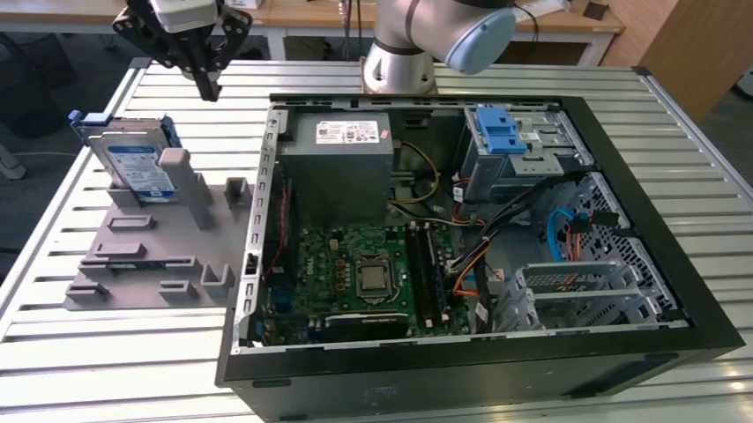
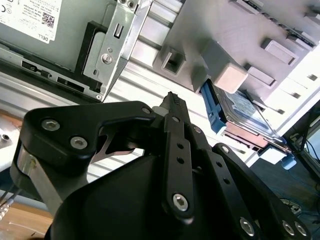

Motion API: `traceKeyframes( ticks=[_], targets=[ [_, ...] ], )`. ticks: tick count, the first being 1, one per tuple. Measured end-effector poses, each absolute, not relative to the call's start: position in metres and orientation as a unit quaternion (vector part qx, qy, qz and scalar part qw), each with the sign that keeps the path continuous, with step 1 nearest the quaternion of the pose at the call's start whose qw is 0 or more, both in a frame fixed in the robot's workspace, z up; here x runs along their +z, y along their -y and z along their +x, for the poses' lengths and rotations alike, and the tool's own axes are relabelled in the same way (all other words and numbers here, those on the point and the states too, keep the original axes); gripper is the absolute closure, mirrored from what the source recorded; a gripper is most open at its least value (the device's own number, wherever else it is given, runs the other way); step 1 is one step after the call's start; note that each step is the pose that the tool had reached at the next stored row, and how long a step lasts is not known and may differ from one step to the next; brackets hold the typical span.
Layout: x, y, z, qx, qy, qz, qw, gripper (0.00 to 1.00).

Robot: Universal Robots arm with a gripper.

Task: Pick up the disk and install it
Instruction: 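Reach for the disk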

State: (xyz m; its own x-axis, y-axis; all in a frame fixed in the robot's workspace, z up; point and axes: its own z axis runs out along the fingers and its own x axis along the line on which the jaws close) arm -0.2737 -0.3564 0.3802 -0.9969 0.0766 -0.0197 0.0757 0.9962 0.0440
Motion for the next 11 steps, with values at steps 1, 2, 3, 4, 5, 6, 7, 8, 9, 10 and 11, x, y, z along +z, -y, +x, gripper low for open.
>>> traceKeyframes(
  ticks=[1, 2, 3, 4, 5, 6, 7, 8, 9, 10, 11],
  targets=[
    [0.38, 0.356, -0.275, 0.022, -0.999, 0.038, 0.011, 0.89],
    [0.38, 0.356, -0.276, 0.022, -0.999, 0.038, 0.011, 0.89],
    [0.38, 0.356, -0.277, 0.022, -0.999, 0.038, 0.011, 0.89],
    [0.38, 0.355, -0.278, 0.022, -0.999, 0.038, 0.01, 0.89],
    [0.38, 0.355, -0.279, 0.022, -0.999, 0.038, 0.01, 0.89],
    [0.379, 0.355, -0.28, 0.022, -0.999, 0.038, 0.01, 0.89],
    [0.379, 0.355, -0.281, 0.022, -0.999, 0.038, 0.01, 0.89],
    [0.379, 0.355, -0.282, 0.022, -0.999, 0.038, 0.01, 0.89],
    [0.379, 0.354, -0.284, 0.022, -0.999, 0.038, 0.01, 0.89],
    [0.379, 0.354, -0.285, 0.022, -0.999, 0.038, 0.01, 0.89],
    [0.379, 0.354, -0.286, 0.022, -0.999, 0.038, 0.01, 0.89]
  ],
)
